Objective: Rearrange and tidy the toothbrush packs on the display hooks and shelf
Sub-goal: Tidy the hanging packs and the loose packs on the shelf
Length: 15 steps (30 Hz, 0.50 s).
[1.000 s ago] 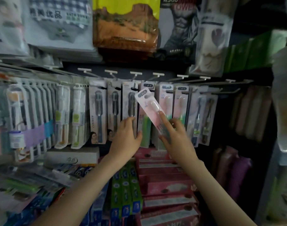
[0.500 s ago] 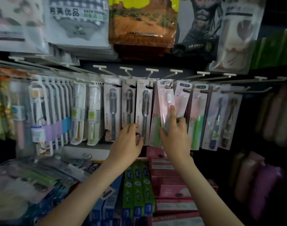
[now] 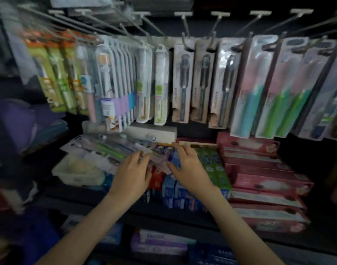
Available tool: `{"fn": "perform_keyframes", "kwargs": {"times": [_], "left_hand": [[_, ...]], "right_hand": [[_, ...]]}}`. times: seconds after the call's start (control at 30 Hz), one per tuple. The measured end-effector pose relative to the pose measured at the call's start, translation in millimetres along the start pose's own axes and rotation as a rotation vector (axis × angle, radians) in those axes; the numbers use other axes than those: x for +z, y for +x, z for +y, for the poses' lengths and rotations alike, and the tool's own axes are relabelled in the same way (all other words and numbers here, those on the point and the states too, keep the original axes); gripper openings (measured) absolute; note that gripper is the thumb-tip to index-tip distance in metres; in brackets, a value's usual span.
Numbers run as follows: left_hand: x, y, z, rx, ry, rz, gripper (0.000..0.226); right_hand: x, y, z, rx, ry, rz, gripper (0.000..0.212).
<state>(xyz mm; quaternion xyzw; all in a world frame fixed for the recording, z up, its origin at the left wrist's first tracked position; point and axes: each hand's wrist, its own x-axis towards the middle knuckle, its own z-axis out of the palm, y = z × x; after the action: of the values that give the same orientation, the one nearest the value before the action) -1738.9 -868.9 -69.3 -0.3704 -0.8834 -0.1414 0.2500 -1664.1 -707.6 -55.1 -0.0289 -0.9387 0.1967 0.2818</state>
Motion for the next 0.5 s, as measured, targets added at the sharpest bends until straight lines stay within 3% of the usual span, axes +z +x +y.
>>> {"fn": "perform_keyframes", "kwargs": {"times": [0.1,0.23,0.5], "left_hand": [[-6,-17,-35,-0.037,0.041,0.000,0.038],[-11,-27,-72,-0.044,0.034,-0.011,0.039],[-10,-18,-82,0.018,-0.059,0.049,0.041]], "right_hand": [[32,16,-21,-0.002,0.067,-0.064,0.060],[59,43,-30,0.148,-0.024,-0.155,0.065],[52,65,-23,0.282,0.030,-0.227,0.061]]}}
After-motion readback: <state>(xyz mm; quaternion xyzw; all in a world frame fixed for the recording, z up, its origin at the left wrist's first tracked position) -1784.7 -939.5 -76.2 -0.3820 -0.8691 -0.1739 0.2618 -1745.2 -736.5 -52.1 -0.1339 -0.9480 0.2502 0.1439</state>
